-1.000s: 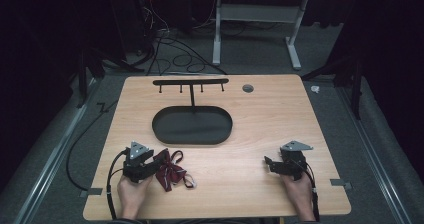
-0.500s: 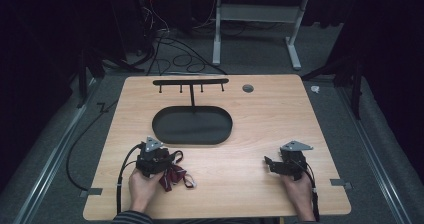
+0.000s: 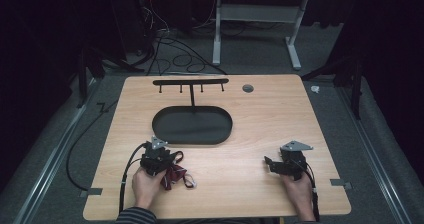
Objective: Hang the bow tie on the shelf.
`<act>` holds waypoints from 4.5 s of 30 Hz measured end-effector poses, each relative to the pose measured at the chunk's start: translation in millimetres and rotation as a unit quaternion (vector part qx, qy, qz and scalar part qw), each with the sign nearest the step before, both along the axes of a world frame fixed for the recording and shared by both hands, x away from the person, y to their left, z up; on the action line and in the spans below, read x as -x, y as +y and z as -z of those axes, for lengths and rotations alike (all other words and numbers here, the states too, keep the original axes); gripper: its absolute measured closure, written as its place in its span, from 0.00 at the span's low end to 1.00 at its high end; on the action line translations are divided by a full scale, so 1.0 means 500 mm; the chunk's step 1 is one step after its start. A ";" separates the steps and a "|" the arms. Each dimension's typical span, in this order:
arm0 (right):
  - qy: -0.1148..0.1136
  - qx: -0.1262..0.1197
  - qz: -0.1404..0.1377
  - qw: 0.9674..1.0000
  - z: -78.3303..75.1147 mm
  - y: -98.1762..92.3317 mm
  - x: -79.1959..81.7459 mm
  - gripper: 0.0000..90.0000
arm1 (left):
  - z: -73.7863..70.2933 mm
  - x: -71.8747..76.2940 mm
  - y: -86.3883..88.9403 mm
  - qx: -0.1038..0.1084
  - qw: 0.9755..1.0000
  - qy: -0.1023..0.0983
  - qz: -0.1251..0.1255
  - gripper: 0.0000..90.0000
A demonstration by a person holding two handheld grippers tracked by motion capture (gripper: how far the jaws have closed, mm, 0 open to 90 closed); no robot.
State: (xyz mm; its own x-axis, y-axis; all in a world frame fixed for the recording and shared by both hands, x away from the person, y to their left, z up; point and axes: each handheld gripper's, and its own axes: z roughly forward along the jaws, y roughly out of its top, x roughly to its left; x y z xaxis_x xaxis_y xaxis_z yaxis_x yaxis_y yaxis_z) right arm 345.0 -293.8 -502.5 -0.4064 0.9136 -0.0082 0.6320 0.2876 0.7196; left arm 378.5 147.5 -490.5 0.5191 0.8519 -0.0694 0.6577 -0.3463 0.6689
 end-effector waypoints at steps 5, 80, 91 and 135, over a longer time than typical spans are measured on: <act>0.000 0.000 0.000 1.000 0.000 0.000 0.000 0.31 | 0.004 -0.001 0.000 -0.004 1.000 -0.001 0.003 0.90; 0.000 0.000 -0.001 1.000 0.000 0.000 0.000 0.31 | -0.253 -0.010 -0.021 0.077 0.989 -0.116 0.059 0.99; 0.001 -0.001 0.000 1.000 0.000 0.000 0.000 0.31 | -0.284 -0.044 -0.030 0.074 0.987 -0.132 0.050 0.99; 0.002 -0.002 -0.001 1.000 0.000 -0.001 0.001 0.31 | -0.313 -0.191 -0.072 0.049 0.985 -0.160 -0.030 0.98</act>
